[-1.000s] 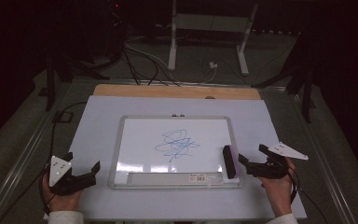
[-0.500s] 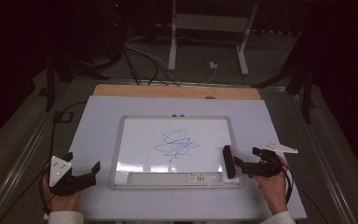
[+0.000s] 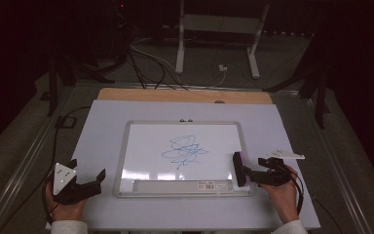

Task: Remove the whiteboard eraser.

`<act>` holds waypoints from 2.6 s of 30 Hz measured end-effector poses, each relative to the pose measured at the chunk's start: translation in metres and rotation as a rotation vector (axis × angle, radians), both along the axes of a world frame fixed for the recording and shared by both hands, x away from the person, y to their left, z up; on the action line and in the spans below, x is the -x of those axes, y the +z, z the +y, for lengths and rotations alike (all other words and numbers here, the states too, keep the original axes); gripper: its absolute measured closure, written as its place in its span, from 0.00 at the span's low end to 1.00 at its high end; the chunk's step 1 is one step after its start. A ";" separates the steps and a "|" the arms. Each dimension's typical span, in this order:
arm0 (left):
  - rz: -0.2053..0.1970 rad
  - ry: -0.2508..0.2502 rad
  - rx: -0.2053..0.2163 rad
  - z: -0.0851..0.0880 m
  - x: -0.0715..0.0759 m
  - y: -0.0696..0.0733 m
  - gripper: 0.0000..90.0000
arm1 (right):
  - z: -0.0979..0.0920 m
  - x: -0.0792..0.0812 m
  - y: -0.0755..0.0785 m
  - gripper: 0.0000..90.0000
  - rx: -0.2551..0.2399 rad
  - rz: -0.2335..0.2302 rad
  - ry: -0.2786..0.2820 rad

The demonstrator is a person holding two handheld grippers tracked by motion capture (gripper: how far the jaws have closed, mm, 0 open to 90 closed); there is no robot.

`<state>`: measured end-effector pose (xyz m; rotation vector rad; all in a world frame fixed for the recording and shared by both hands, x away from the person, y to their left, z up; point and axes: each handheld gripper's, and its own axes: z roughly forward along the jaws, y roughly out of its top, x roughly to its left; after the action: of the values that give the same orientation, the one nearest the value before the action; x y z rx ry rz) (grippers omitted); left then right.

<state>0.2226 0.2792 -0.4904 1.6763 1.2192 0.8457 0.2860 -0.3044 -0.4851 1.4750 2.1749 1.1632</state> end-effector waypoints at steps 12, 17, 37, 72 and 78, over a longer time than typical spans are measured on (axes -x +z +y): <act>0.001 -0.001 -0.008 -0.001 0.000 0.000 0.01 | 0.000 0.001 -0.001 0.40 -0.077 0.059 0.017; 0.002 -0.001 -0.010 -0.002 0.000 0.000 0.01 | 0.008 0.001 -0.001 0.39 -0.091 0.086 0.047; -0.015 0.013 -0.012 -0.001 0.002 0.001 0.01 | 0.027 -0.003 -0.009 0.37 -0.088 0.169 0.093; -0.009 0.010 -0.021 -0.001 0.002 0.000 0.01 | 0.042 -0.019 0.019 0.45 -0.062 0.038 0.038; -0.008 0.011 -0.023 0.000 0.002 0.000 0.01 | 0.046 -0.027 0.026 0.45 -0.068 0.011 0.029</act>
<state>0.2207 0.2789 -0.4907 1.6844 1.2188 0.8754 0.3133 -0.2582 -0.4588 1.4852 2.1915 1.2532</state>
